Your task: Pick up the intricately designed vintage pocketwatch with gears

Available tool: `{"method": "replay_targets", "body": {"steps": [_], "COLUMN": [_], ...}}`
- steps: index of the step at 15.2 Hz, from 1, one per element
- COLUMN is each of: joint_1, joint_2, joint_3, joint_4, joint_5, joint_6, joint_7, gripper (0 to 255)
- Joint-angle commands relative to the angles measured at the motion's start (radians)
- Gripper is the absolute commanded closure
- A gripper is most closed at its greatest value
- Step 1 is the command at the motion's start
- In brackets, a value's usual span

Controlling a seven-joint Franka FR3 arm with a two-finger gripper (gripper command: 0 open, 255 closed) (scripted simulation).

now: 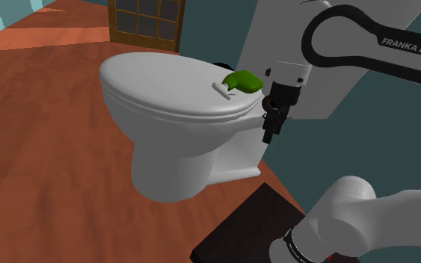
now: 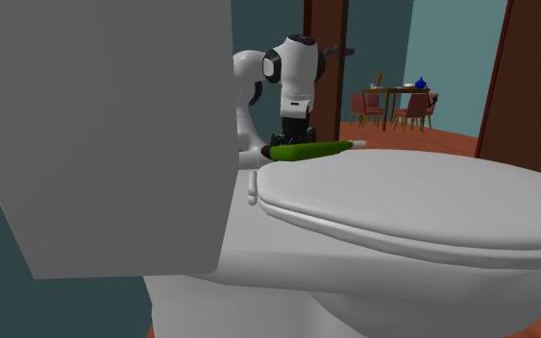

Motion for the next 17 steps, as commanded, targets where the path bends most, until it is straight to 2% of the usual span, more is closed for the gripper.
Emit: {"method": "replay_targets", "body": {"steps": [1,7,12,13,17], "joint_1": [0.000,-0.191,-0.383,-0.405,-0.399], "joint_2": [0.000,-0.135,-0.278,-0.294,-0.315], "joint_3": [0.000,0.110,0.229,0.243,0.250], "joint_4": [0.000,-0.048,-0.098,-0.103,-0.166], "joint_5": [0.000,-0.044,-0.109,-0.116,-0.110], "joint_6": [0.000,0.285,0.471,0.486,0.528], "joint_7": [0.000,0.400,0.744,0.779,0.788], "gripper": [0,0,0,0,0]}}
